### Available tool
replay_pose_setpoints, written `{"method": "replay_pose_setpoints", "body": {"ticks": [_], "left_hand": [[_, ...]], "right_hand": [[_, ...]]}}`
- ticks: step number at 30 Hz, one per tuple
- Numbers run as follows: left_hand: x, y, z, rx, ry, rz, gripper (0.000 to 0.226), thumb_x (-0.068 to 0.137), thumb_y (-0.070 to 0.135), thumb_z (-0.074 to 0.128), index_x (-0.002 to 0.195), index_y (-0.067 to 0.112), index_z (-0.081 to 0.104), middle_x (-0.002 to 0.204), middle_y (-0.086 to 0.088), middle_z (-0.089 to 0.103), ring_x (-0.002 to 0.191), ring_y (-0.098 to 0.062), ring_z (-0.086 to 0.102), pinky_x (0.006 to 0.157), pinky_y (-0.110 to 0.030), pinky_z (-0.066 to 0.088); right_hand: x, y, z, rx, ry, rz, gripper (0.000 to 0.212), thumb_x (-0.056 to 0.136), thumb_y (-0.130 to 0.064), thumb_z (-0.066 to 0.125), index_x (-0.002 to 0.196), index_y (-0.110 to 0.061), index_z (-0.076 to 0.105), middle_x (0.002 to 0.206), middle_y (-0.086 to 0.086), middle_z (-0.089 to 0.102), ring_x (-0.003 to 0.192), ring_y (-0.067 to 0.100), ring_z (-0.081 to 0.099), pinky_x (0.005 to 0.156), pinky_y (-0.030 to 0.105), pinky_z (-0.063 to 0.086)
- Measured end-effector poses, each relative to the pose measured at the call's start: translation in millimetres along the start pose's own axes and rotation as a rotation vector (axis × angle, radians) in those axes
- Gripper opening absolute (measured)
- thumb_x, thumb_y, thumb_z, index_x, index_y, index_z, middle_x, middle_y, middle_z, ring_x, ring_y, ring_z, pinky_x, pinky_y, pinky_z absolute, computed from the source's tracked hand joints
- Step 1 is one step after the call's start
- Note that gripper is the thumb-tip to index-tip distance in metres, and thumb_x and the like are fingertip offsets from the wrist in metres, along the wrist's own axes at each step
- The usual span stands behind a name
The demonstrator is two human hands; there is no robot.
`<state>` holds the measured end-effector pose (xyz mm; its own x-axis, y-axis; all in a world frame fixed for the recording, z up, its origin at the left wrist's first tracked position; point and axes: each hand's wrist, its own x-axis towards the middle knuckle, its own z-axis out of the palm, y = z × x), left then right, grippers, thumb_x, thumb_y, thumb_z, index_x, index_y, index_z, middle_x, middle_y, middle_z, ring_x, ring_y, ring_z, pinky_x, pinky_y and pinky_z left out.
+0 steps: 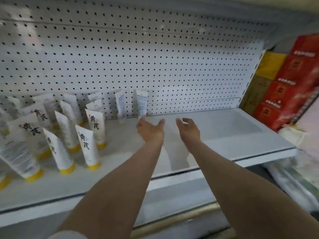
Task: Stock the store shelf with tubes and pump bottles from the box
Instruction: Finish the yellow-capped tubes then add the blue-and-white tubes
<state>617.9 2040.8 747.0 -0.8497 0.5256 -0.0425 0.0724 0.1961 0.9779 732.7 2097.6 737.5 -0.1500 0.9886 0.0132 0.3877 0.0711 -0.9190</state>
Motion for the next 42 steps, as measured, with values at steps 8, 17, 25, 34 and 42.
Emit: {"method": "replay_pose_setpoints", "body": {"ticks": [8,17,25,34,42], "left_hand": [[-123,23,56,-0.129,-0.486,0.035,0.065,0.080,0.042,0.076,0.134,0.016,0.050,0.140,-0.004,0.052,0.124,-0.022,0.053,0.095,-0.027,0.040],[-237,-26,120,-0.062,-0.824,-0.001,0.057,0.083,0.037,0.076,0.131,0.015,0.054,0.138,-0.004,0.053,0.119,-0.021,0.054,0.089,-0.025,0.041],[-302,-103,165,0.171,-0.947,-0.038,0.055,0.086,0.037,0.072,0.133,0.017,0.052,0.137,-0.004,0.054,0.120,-0.024,0.054,0.087,-0.028,0.042],[-341,-210,219,0.501,-0.909,-0.200,0.056,0.085,0.044,0.072,0.132,0.021,0.052,0.131,-0.002,0.057,0.114,-0.023,0.057,0.095,-0.040,0.048],[-374,-312,250,0.791,-0.891,-0.350,0.051,0.090,0.048,0.063,0.129,0.016,0.056,0.130,-0.005,0.059,0.114,-0.022,0.057,0.095,-0.029,0.040]], "right_hand": [[-78,34,-137,0.042,0.263,0.114,0.057,0.091,-0.064,0.055,0.137,-0.030,0.053,0.140,0.006,0.056,0.123,0.025,0.056,0.103,0.039,0.046],[-158,126,-235,0.005,0.480,0.321,0.058,0.092,-0.063,0.053,0.137,-0.026,0.055,0.130,-0.001,0.062,0.121,0.023,0.058,0.100,0.035,0.045],[-202,224,-287,0.053,0.576,0.604,0.051,0.096,-0.056,0.054,0.136,-0.024,0.055,0.126,0.004,0.064,0.086,0.013,0.058,0.059,0.019,0.041],[-201,365,-310,0.091,0.376,0.824,0.042,0.093,-0.055,0.057,0.113,-0.019,0.064,0.101,-0.001,0.067,0.101,0.024,0.067,0.082,0.034,0.053],[-186,467,-316,-0.078,0.112,0.957,0.042,0.097,-0.048,0.056,0.122,-0.014,0.063,0.120,0.006,0.066,0.107,0.024,0.062,0.087,0.029,0.046]]}}
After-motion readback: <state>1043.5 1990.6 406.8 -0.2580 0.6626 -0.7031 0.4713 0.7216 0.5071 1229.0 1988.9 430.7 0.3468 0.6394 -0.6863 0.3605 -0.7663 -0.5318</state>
